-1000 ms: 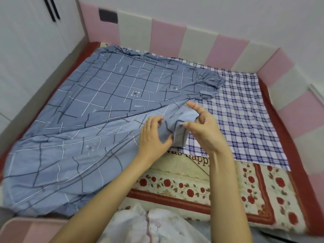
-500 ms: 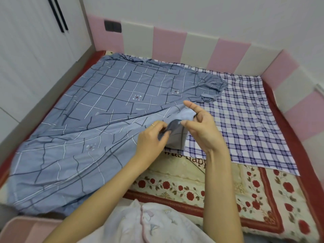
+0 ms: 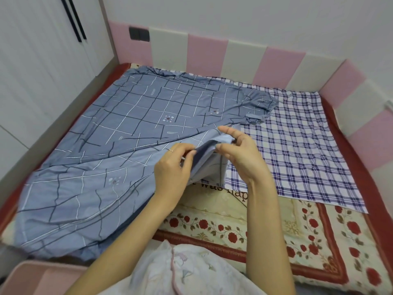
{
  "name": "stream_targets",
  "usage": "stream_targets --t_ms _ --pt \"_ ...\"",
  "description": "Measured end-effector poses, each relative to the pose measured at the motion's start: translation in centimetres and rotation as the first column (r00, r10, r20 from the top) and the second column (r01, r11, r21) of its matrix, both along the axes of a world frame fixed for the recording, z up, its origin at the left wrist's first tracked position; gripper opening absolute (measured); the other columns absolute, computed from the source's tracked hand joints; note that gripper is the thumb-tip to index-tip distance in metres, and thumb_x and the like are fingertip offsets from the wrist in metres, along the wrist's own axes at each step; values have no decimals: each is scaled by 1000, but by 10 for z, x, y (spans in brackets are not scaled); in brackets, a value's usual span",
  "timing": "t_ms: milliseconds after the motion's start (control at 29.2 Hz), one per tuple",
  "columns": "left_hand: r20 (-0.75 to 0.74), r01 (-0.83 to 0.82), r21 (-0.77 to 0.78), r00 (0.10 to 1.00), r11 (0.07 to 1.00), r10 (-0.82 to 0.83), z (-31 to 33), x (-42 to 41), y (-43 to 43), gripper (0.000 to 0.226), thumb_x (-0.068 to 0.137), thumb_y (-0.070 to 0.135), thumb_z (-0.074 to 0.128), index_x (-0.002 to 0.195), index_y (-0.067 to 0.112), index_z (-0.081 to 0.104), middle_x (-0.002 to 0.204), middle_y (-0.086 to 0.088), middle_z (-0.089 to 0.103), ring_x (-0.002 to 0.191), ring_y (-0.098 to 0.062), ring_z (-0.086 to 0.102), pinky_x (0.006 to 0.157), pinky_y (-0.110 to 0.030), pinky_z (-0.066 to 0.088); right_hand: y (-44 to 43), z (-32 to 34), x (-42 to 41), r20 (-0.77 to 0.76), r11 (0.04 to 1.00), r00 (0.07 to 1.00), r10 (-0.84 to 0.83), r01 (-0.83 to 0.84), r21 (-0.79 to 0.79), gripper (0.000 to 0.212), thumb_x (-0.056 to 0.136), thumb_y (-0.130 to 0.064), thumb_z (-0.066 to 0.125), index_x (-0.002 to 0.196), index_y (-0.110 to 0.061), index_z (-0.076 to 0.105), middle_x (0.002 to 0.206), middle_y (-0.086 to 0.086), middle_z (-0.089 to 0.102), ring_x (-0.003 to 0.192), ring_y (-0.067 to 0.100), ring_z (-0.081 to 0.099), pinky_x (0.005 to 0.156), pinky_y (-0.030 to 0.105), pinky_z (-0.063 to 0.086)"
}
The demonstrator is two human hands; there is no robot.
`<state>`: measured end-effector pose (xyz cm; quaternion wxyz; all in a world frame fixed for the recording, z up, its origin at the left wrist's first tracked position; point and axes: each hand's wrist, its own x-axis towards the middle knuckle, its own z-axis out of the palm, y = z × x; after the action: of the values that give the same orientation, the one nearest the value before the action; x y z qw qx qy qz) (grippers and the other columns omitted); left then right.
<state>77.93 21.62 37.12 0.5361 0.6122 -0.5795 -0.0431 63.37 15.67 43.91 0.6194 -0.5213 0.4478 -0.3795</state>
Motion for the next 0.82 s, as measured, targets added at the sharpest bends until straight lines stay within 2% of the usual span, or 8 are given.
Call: stream_targets --t_ms 69,171,240,343,480,617,720,823 --pt "101 33 -27 994 999 -31 -2 -2 3 10 93 20 48 101 22 54 89 4 60 69 -10 52 53 -33 47 1 2 2 34 999 999 -27 26 24 36 85 13 54 104 -17 58 89 18 51 87 28 51 98 45 45" --pt "210 84 -34 975 996 -76 -9 -8 7 15 90 12 42 98 21 52 98 2 51 66 -17 51 44 -32 41 4 2 8 50 998 997 -56 55 26 35 86 14 50 101 -17 57 90 16 52 87 27 50 94 41 48" --pt "178 85 -30 981 996 -78 -10 -12 8 20 88 10 42 95 16 60 107 4 49 71 -18 56 47 -32 44 6 4 10 52 997 996 -72 70 33 36 85 14 48 100 -17 58 91 16 53 86 27 52 93 41 49" --pt "118 75 -34 991 997 -71 -11 -12 7 20 91 11 48 99 6 66 110 1 55 86 -13 57 62 -31 52 9 7 12 68 994 992 -104 101 47 37 84 15 44 100 -16 58 88 14 55 86 26 53 90 39 50" --pt "136 21 -62 991 998 -12 -11 -13 10 19 85 19 63 99 6 66 106 -3 62 92 -11 58 71 -21 50 13 10 14 103 989 985 -137 130 70 35 86 15 41 98 -15 56 77 9 52 76 21 54 70 22 53" --pt "195 -56 -75 978 996 70 -12 -12 10 22 77 20 74 94 10 67 102 1 65 90 -11 58 69 -20 46 16 12 16 103 985 981 -164 156 75 35 86 15 40 98 -14 55 72 7 48 71 19 50 65 20 53" --pt "200 -89 -109 974 990 109 -11 -12 8 12 76 13 71 88 11 69 96 2 68 85 -10 59 63 -21 47 18 13 18 94 981 978 -187 181 71 35 85 14 41 99 -15 56 63 2 47 62 13 49 67 22 53" --pt "181 -83 -155 977 984 111 -11 -9 9 8 79 7 66 83 10 72 91 2 70 75 -8 61 57 -19 47 19 13 21 75 976 974 -214 210 52 33 87 11 40 95 -14 60 64 3 46 56 10 45 61 19 52"
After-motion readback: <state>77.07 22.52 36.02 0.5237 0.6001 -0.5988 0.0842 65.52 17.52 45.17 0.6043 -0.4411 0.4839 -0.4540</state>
